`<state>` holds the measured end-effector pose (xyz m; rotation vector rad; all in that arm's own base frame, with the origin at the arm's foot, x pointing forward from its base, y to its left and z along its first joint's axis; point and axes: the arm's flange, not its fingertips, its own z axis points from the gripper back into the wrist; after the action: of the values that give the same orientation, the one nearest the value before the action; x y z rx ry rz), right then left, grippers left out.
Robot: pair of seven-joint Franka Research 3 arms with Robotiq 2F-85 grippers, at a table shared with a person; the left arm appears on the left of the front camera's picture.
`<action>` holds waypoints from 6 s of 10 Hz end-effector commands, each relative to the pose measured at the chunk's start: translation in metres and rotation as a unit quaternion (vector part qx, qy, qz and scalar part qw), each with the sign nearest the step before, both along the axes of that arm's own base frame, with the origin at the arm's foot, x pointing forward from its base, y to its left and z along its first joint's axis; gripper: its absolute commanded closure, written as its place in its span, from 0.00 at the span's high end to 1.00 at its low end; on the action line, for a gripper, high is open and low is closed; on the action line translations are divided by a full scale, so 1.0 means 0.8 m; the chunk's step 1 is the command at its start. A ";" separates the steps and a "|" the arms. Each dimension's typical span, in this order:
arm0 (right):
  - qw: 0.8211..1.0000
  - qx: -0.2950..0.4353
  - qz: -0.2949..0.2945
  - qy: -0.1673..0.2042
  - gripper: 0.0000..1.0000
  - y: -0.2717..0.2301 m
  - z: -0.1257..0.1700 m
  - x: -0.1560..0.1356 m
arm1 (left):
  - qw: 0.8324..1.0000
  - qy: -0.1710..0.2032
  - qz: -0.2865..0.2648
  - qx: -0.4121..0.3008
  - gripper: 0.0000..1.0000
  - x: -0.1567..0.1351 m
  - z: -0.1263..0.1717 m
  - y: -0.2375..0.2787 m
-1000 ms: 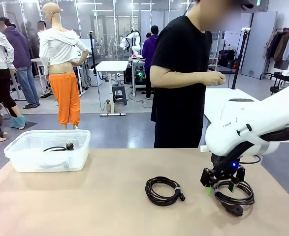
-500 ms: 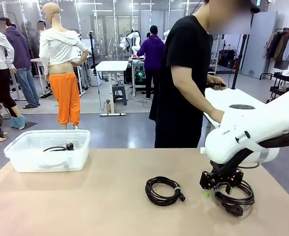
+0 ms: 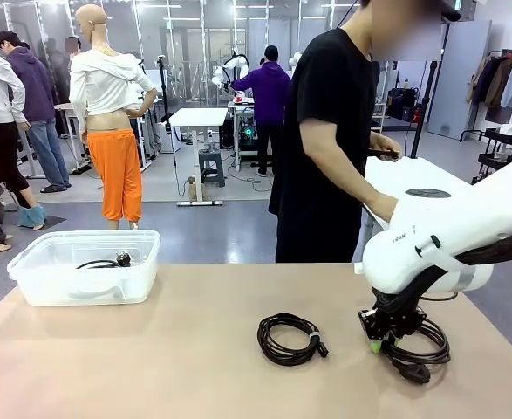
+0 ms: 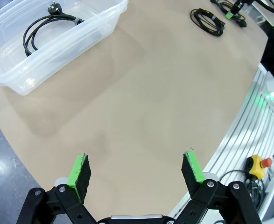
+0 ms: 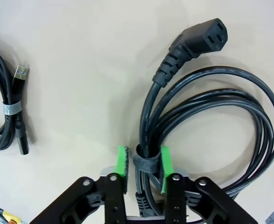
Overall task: Organize and store the cables.
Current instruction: Place the Power Cable into the Organizing box.
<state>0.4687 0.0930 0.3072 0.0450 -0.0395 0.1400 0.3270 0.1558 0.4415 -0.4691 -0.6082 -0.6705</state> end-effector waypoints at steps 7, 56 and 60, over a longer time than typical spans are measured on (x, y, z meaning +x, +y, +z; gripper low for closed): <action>0.999 -0.008 -0.034 -0.020 0.00 0.003 0.108 -0.001 | 1.000 -0.009 0.002 -0.006 0.99 -0.001 -0.003 -0.002; 0.963 0.147 0.187 -0.123 1.00 0.140 0.209 -0.076 | 0.992 0.107 0.061 0.030 0.99 -0.029 0.030 -0.225; 0.932 0.168 0.262 -0.185 1.00 -0.022 0.199 -0.110 | 0.978 0.148 0.148 0.011 0.99 -0.017 0.039 -0.359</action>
<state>0.3904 0.0982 0.4750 0.3323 -0.3858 0.6025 0.3348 -0.1166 0.5064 -0.4299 -0.3791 -0.3878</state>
